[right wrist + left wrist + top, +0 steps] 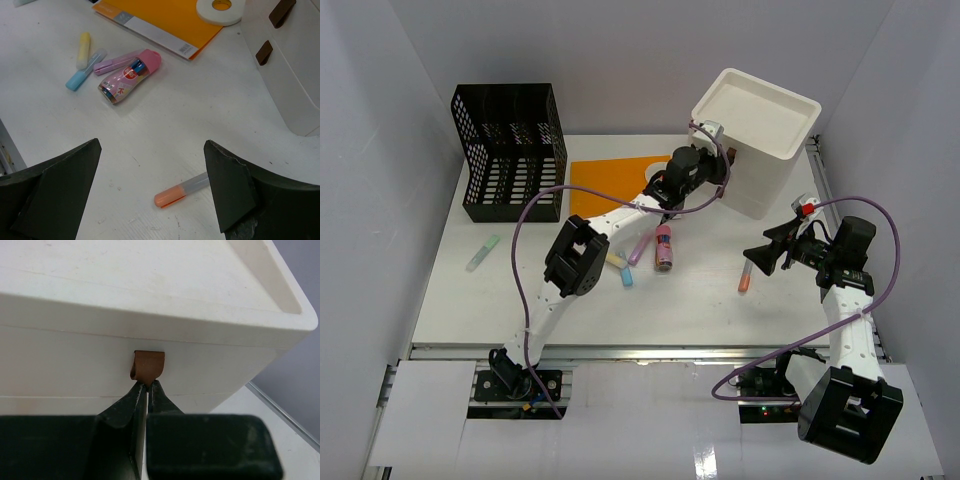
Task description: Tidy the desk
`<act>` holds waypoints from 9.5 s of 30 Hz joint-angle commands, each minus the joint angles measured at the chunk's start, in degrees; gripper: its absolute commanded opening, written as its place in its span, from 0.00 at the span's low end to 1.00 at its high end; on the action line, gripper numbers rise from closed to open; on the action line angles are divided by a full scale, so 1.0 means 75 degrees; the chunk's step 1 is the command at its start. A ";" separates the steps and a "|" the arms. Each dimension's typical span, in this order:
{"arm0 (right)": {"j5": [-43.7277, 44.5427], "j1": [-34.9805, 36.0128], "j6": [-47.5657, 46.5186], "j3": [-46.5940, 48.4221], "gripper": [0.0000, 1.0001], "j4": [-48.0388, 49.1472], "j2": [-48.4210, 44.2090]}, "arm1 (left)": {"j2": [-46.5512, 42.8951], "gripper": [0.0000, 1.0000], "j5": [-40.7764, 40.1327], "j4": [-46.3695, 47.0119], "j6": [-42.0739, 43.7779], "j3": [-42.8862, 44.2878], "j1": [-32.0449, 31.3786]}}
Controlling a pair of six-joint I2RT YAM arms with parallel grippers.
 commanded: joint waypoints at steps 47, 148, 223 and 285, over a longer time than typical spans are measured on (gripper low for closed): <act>-0.0882 -0.0030 -0.1243 0.0599 0.90 -0.1315 0.0471 | -0.6953 0.98 -0.0066 0.0412 0.0366 -0.7075 -0.0190; 0.6090 0.4016 -0.2266 0.7580 0.10 -0.1660 0.4595 | -0.9874 0.93 0.0049 -0.3848 -0.4957 -1.0477 0.2049; -0.0385 0.3650 0.1668 0.2632 0.95 -0.0988 0.2302 | -0.6999 0.00 0.3100 -0.3115 -0.4216 -0.8107 0.1918; 0.3788 0.4048 0.2758 0.5276 0.13 0.0414 0.2671 | -0.8871 0.98 0.3012 -0.0421 -0.2781 -0.9274 0.0472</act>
